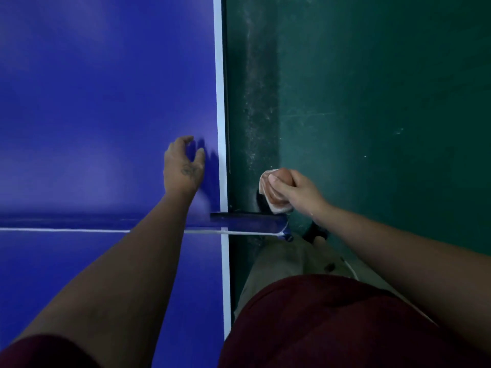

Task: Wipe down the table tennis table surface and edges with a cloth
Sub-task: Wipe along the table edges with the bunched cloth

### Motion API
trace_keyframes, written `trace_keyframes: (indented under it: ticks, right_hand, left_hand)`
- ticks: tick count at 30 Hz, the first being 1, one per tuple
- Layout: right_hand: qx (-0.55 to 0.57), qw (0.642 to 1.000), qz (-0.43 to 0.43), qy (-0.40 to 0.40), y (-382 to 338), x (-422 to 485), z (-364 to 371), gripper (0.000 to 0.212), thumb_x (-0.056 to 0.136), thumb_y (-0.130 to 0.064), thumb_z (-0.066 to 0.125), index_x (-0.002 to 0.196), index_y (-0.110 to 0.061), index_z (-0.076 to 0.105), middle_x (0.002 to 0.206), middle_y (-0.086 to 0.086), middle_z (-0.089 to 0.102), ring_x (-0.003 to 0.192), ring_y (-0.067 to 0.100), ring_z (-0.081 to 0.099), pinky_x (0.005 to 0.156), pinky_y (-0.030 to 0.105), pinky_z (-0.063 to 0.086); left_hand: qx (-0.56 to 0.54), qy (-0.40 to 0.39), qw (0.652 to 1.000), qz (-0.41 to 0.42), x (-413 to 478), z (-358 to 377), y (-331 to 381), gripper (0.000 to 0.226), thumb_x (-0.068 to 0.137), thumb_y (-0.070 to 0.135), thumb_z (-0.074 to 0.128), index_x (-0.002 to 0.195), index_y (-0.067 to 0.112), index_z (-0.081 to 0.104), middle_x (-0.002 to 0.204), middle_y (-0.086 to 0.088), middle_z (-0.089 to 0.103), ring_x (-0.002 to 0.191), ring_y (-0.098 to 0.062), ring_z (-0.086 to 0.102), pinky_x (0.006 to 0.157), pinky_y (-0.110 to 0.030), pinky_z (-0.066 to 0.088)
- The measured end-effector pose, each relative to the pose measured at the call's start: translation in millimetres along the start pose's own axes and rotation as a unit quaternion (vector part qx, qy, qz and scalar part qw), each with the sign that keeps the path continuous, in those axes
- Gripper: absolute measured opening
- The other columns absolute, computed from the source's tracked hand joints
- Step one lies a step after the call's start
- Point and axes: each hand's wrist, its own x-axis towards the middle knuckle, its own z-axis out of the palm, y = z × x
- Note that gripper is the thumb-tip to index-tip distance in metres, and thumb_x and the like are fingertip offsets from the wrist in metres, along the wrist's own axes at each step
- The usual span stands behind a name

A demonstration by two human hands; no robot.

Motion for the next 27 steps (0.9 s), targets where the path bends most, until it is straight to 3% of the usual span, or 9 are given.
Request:
trace_keyframes:
  ticks: [4,7,10,13,16,19,21,24,27]
  right_hand:
    - [-0.008,1.000,0.014,-0.025,2.4,21.2,27.4,0.030,0.097,-0.058,0.070,0.120,-0.039,0.064,0.115,-0.011,0.074,0.110,0.016,0.071,0.103,0.044,0.056]
    - [0.010,0.999,0.030,-0.029,5.1,41.1,48.5,0.026,0.091,-0.070,0.070,0.106,-0.050,0.062,0.106,-0.023,0.071,0.100,0.002,0.068,0.091,0.036,0.055]
    - [0.019,0.999,0.041,-0.029,6.4,54.0,70.4,0.052,0.077,-0.082,0.064,0.116,-0.047,0.061,0.107,-0.022,0.071,0.099,0.001,0.068,0.090,0.031,0.056]
    - [0.017,0.997,0.061,-0.039,11.6,61.5,92.8,0.040,0.095,-0.064,0.069,0.127,-0.041,0.061,0.116,-0.011,0.074,0.097,0.005,0.069,0.083,0.023,0.052]
    - [-0.022,0.995,0.075,-0.065,13.5,64.5,108.6,0.052,0.103,-0.060,0.059,0.149,-0.035,0.054,0.119,-0.013,0.065,0.109,0.009,0.060,0.089,0.023,0.040]
    - [-0.060,0.989,0.092,-0.101,7.5,66.0,121.0,0.061,0.108,-0.057,0.052,0.161,-0.029,0.040,0.132,-0.004,0.062,0.099,0.006,0.053,0.072,-0.006,0.030]
    - [-0.067,0.988,0.091,-0.103,0.6,67.6,126.7,0.067,0.110,-0.053,0.051,0.164,-0.022,0.030,0.143,0.001,0.060,0.101,0.006,0.050,0.066,-0.016,0.015]
    - [-0.072,0.989,0.076,-0.107,-8.7,72.6,131.4,0.073,0.112,-0.051,0.046,0.170,-0.016,0.016,0.164,0.006,0.046,0.136,0.019,0.050,0.062,-0.008,0.022]
    - [-0.061,0.991,0.072,-0.096,-14.1,78.4,138.5,0.073,0.113,-0.052,0.042,0.170,-0.016,0.015,0.167,0.008,0.039,0.132,0.021,0.050,0.053,0.005,0.030]
  left_hand:
    - [0.078,-0.001,0.996,0.043,26.8,13.7,-18.6,0.056,0.106,0.027,0.068,0.158,0.012,0.053,0.170,-0.011,0.041,0.159,-0.032,0.034,0.130,-0.041,0.029]
    - [0.131,0.040,0.986,0.095,38.1,25.4,-33.9,0.060,0.111,0.033,0.059,0.166,0.016,0.044,0.179,-0.009,0.027,0.168,-0.030,0.018,0.136,-0.045,0.016]
    - [0.172,0.079,0.975,0.116,37.9,36.0,-46.3,0.060,0.114,0.040,0.049,0.170,0.023,0.038,0.181,-0.008,0.022,0.169,-0.032,0.013,0.137,-0.051,0.009]
    - [0.196,0.111,0.967,0.116,42.1,45.1,-53.2,0.061,0.113,0.043,0.043,0.171,0.027,0.035,0.182,-0.006,0.020,0.170,-0.029,0.012,0.137,-0.054,0.010]
    - [0.201,0.126,0.963,0.131,45.1,48.1,-57.1,0.060,0.114,0.043,0.043,0.171,0.028,0.035,0.182,-0.006,0.021,0.169,-0.029,0.013,0.136,-0.055,0.012]
    - [0.197,0.132,0.962,0.135,43.6,48.5,-58.2,0.059,0.114,0.042,0.045,0.170,0.026,0.037,0.181,-0.008,0.023,0.169,-0.030,0.015,0.136,-0.056,0.014]
    - [0.195,0.133,0.962,0.137,43.1,48.5,-57.1,0.059,0.113,0.041,0.046,0.169,0.024,0.039,0.180,-0.009,0.025,0.169,-0.031,0.017,0.135,-0.057,0.015]
    - [0.191,0.133,0.963,0.136,43.9,47.2,-57.1,0.058,0.113,0.039,0.047,0.169,0.023,0.041,0.180,-0.009,0.025,0.169,-0.031,0.017,0.135,-0.056,0.016]
    - [0.181,0.134,0.965,0.136,45.3,48.1,-60.3,0.054,0.116,0.037,0.042,0.168,0.022,0.042,0.180,-0.009,0.026,0.168,-0.031,0.018,0.135,-0.057,0.017]
